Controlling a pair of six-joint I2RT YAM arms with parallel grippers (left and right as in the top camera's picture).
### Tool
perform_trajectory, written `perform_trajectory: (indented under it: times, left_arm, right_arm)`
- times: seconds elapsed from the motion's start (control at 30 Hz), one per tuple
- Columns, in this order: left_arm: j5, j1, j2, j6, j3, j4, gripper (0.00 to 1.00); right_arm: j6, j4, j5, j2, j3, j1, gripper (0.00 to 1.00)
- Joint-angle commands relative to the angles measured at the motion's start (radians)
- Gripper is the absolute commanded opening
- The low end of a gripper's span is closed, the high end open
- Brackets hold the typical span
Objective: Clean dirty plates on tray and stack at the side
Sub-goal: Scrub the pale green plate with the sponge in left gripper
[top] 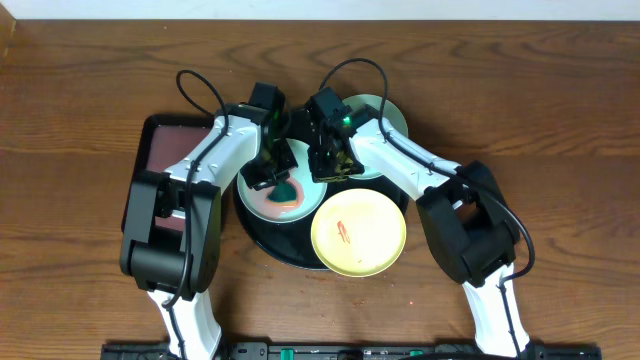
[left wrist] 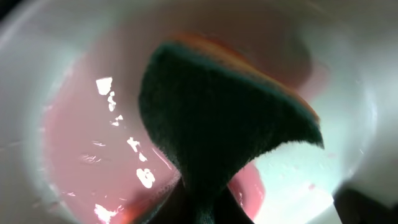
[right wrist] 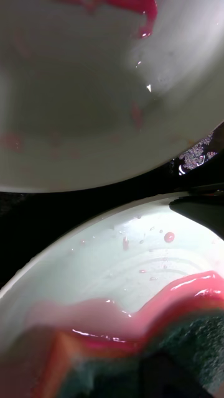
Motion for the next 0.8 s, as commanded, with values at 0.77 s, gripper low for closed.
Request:
perform_trajectory:
  times: [0.77]
  left_arm:
    - [-0.208,0.023,0.045,0.043,-0.006,0.055,0.07]
  right_arm:
    - [-0.008,-0.007,0.003,0.039,-0.002,0.006,0.01]
